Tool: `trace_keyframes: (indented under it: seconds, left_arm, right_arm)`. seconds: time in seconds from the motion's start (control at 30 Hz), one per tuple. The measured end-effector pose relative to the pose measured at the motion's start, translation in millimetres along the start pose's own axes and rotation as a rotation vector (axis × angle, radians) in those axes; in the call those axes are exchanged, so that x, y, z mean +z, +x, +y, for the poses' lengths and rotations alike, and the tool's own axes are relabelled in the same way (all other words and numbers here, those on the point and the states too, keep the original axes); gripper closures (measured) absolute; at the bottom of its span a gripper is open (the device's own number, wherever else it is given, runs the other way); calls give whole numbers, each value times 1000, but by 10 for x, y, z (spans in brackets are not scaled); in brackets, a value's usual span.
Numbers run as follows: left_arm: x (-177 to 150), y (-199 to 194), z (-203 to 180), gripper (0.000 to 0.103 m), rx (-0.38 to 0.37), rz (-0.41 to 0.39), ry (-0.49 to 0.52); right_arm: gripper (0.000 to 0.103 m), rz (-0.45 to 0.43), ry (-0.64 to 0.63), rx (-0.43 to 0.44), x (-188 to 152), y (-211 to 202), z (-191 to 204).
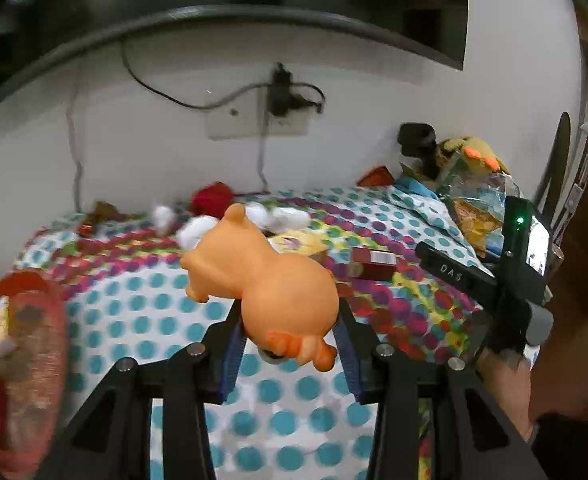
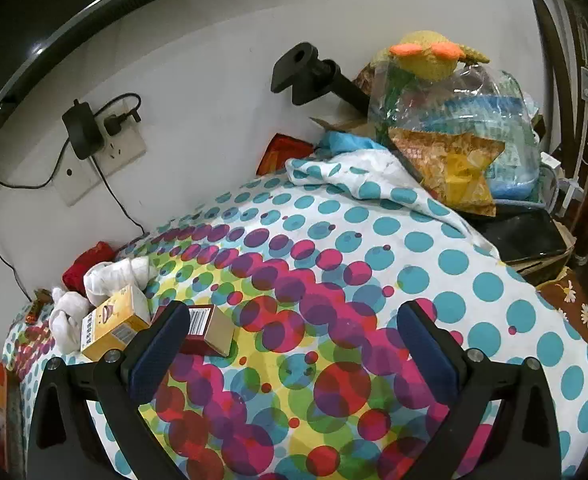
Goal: Organize objects
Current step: 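Carry the orange plush toy to the red tray and open the left gripper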
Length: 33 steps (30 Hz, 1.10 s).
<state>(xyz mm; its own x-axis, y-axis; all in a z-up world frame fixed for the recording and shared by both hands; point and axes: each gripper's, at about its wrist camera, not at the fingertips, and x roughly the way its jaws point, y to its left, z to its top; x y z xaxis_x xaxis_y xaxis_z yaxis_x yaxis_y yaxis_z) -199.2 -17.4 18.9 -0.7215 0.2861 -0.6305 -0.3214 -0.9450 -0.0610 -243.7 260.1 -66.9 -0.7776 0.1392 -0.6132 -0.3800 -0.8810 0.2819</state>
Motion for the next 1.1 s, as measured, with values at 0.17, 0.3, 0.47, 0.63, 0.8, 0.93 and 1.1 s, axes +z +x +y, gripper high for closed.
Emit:
trace_keyframes:
  seconds: [0.17,0.3,0.47,0.63,0.8,0.93,1.1]
  left_arm:
    - [-93,-417,444,61,86,-22,-14]
    - [-243,-725,911,61,166,-21,-66]
    - [-497,-1132,1612,61,302,-18,-160]
    - [-711,-1507,2184,61,396,-36,-257]
    - [-888,-1729,2576,61,452,-39,-332]
    - [-1040,-1773,2726,60,482,-22,-343]
    - [-1267,-1729,2934,60,488,13,-406]
  right_arm:
    - [0,14,20,4,4,29,-42]
    - [0,21,19,4,4,52,-37]
    - [0,28,19,6,4,65,-41]
    - [0,37,25,3,1,83,-46]
    - [0,45,26,-1,0,95,-46]
    - [0,49,29,-1,-3,106,-53]
    - [0,62,35,-1,-13,133,-66]
